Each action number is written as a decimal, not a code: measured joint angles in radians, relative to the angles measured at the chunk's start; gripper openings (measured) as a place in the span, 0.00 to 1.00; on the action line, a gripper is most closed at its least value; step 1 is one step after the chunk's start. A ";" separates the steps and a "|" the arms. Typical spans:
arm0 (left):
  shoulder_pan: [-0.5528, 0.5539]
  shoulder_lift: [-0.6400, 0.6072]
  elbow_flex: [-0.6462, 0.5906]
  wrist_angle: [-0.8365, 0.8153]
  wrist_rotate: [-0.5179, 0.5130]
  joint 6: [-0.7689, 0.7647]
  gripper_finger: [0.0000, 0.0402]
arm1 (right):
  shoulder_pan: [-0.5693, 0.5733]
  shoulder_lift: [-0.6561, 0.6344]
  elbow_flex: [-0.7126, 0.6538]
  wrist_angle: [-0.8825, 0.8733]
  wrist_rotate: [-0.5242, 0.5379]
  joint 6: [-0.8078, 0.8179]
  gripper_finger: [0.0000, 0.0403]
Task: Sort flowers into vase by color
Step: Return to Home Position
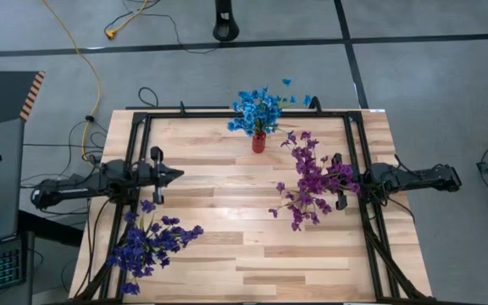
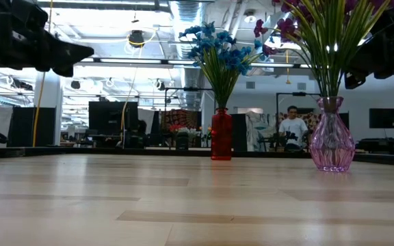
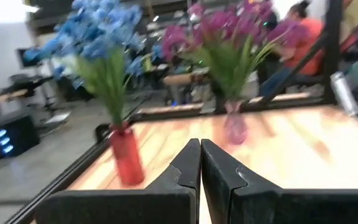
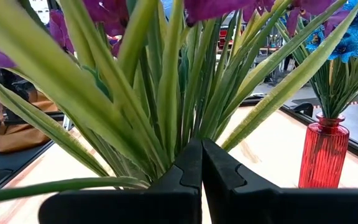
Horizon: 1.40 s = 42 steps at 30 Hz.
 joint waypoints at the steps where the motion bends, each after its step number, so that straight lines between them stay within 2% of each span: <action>1: -0.002 0.000 0.000 -0.016 -0.025 0.003 0.00 | 0.000 0.000 0.000 0.000 0.000 0.000 0.08; 3: -0.003 0.000 0.000 -0.039 -0.067 0.000 0.00 | 0.000 0.000 0.000 0.000 0.000 0.000 0.08; 22: -0.003 0.001 0.000 -0.036 -0.047 0.041 0.00 | 0.000 0.000 0.000 0.000 0.002 0.000 0.08; 27: -0.003 0.001 0.000 -0.035 -0.045 -0.041 0.00 | 0.000 0.000 0.000 0.000 0.002 0.000 0.08; 42: -0.003 0.001 0.000 -0.035 -0.046 -0.050 0.00 | 0.000 0.000 0.000 0.000 0.002 0.000 0.08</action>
